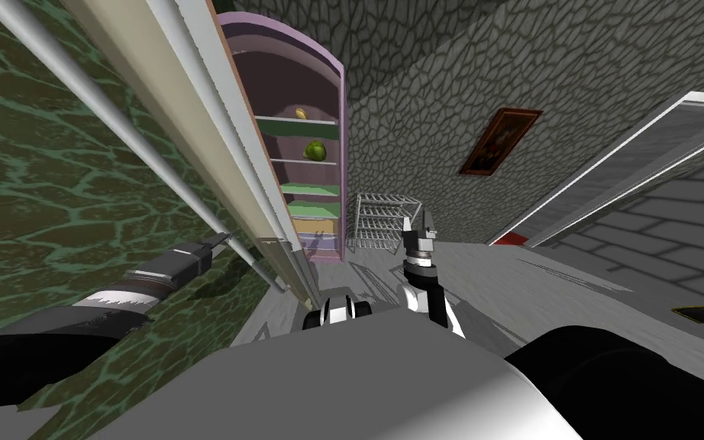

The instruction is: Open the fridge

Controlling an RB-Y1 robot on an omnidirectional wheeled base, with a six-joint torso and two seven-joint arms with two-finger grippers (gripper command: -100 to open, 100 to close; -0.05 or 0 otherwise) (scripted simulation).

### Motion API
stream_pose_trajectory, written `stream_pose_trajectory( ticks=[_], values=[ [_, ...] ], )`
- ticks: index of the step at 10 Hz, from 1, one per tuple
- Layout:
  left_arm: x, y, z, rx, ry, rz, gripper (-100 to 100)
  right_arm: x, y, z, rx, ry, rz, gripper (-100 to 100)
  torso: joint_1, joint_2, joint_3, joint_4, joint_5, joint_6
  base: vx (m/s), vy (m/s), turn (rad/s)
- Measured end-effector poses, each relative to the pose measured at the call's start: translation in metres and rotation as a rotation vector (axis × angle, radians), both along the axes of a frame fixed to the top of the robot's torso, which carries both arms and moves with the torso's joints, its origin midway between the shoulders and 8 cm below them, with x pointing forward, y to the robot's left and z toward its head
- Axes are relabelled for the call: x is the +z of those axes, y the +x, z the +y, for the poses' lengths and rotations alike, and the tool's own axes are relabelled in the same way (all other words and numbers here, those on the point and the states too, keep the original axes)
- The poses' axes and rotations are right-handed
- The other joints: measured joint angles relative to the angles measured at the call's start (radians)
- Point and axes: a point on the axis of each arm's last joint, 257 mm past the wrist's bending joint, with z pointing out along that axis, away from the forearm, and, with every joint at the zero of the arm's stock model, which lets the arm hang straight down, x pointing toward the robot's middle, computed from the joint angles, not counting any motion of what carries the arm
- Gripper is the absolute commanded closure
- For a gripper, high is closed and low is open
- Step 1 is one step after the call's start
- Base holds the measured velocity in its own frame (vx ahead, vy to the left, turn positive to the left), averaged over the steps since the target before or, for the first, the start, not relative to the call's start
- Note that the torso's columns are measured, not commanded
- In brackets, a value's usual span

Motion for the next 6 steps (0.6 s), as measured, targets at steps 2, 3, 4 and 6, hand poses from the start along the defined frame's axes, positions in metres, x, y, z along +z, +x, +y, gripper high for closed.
stream_pose_trajectory(
  ticks=[2, 3, 4, 6],
  values=[
    [0.002, 0.002, -0.008, -0.03, 0.003, -0.011, 100, 0.0, 0.0, 0.0, 0.0, 0.0, 0.0, 0, -0.009, 0.0, 0.002, -0.003, 0.0, -0.001, -0.158, 0.258, -0.088],
    [0.004, 0.003, -0.014, -0.054, 0.003, -0.01, 100, 0.0, 0.0, 0.0, 0.0, 0.0, 0.0, 0, -0.007, 0.004, 0.005, -0.002, 0.001, -0.001, -0.124, 0.261, -0.07],
    [0.005, 0.003, -0.021, -0.069, 0.001, -0.013, 100, 0.0, 0.0, 0.0, 0.0, 0.0, 0.0, 0, -0.009, 0.004, 0.005, -0.001, 0.001, -0.003, -0.043, 0.108, 0.004],
    [0.005, 0.002, -0.024, -0.083, 0.004, -0.012, 100, 0.0, 0.0, 0.0, 0.0, 0.0, 0.0, 0, -0.011, 0.002, 0.004, -0.004, 0.001, -0.002, -0.072, 0.14, -0.066]
  ],
)
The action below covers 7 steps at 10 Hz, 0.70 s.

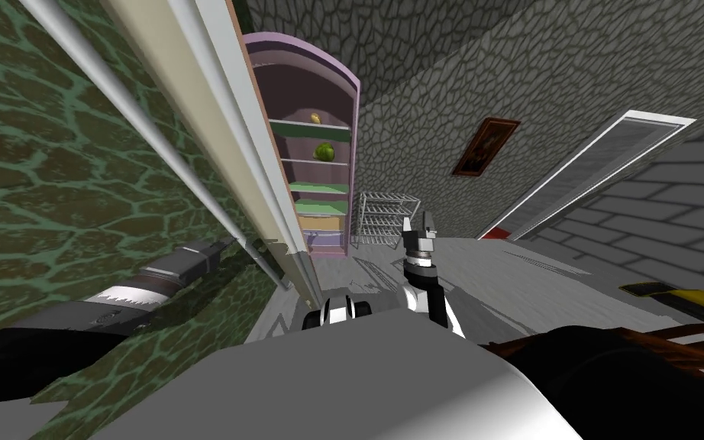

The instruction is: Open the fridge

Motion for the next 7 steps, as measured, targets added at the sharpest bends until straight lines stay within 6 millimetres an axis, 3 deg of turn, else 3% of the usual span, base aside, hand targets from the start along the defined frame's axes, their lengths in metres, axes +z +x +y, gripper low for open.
stream_pose_trajectory(
  ticks=[7],
  values=[
    [0.001, -0.001, -0.02, -0.088, 0.001, -0.005, 100, 0.0, 0.0, 0.0, 0.0, 0.0, 0.0, 0, 0.004, 0.004, 0.003, 0.001, 0.002, -0.002, -0.084, 0.185, -0.042]
  ],
)
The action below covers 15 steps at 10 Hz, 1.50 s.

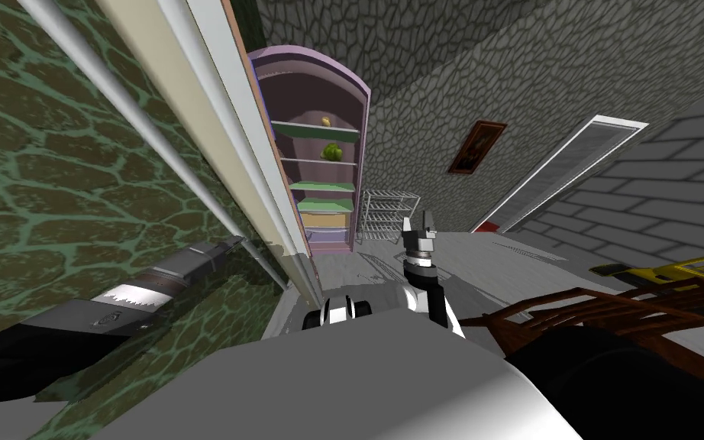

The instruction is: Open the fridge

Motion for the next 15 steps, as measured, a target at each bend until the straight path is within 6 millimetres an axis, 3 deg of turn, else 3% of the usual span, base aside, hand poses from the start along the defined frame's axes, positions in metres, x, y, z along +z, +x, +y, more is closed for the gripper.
stream_pose_trajectory(
  ticks=[2, 7, 12, 13, 15],
  values=[
    [0.0, 0.0, -0.001, -0.004, 0.0, 0.0, 100, 0.0, 0.0, 0.0, 0.0, 0.0, 0.0, 0, -0.008, -0.003, -0.002, -0.001, -0.003, 0.0, 0.005, -0.009, 0.011],
    [0.0, 0.0, -0.001, -0.004, 0.0, 0.0, 100, 0.0, 0.0, 0.0, 0.0, 0.0, 0.0, 0, 0.003, 0.002, 0.001, 0.001, 0.001, 0.0, 0.003, -0.008, 0.0],
    [-0.006, -0.008, -0.006, -0.068, 0.034, 0.013, 100, 0.0, 0.0, 0.0, 0.0, 0.0, 0.0, 0, 0.001, 0.0, 0.0, 0.0, 0.0, -0.001, 0.017, 0.059, 0.224],
    [-0.006, -0.01, -0.009, -0.087, 0.038, 0.011, -100, 0.0, 0.0, 0.0, 0.0, 0.0, 0.0, 0, -0.001, 0.0, 0.0, 0.0, 0.0, 0.001, 0.017, 0.008, 0.126],
    [0.007, -0.009, -0.011, -0.101, 0.04, 0.009, -100, 0.0, 0.0, 0.0, 0.0, 0.0, 0.0, 0, -0.003, 0.001, 0.0, 0.0, -0.001, 0.001, 0.016, -0.008, 0.08]
  ],
)
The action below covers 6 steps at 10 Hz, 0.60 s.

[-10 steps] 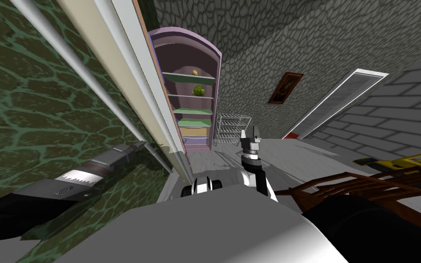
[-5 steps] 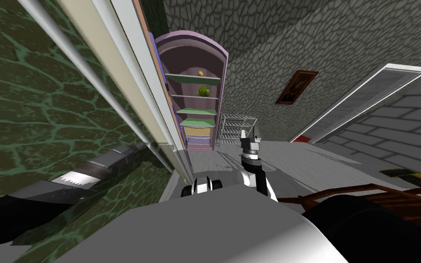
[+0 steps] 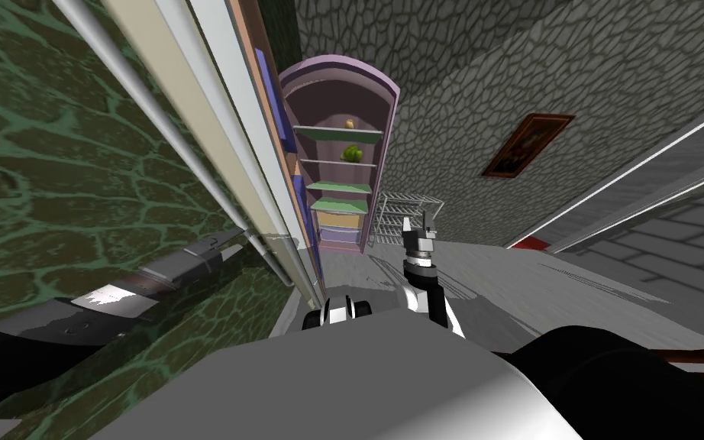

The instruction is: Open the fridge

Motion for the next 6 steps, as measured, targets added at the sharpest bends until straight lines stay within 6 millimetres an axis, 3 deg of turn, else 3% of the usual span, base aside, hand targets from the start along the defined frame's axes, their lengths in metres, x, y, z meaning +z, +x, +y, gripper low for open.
stream_pose_trajectory(
  ticks=[6],
  values=[
    [0.033, 0.002, -0.011, -0.043, 0.0, 0.0, -100, 0.0, 0.0, 0.0, 0.0, 0.0, 0.0, 0, 0.003, 0.0, 0.0, 0.0, 0.001, 0.0, 0.014, -0.008, 0.07]
  ],
)
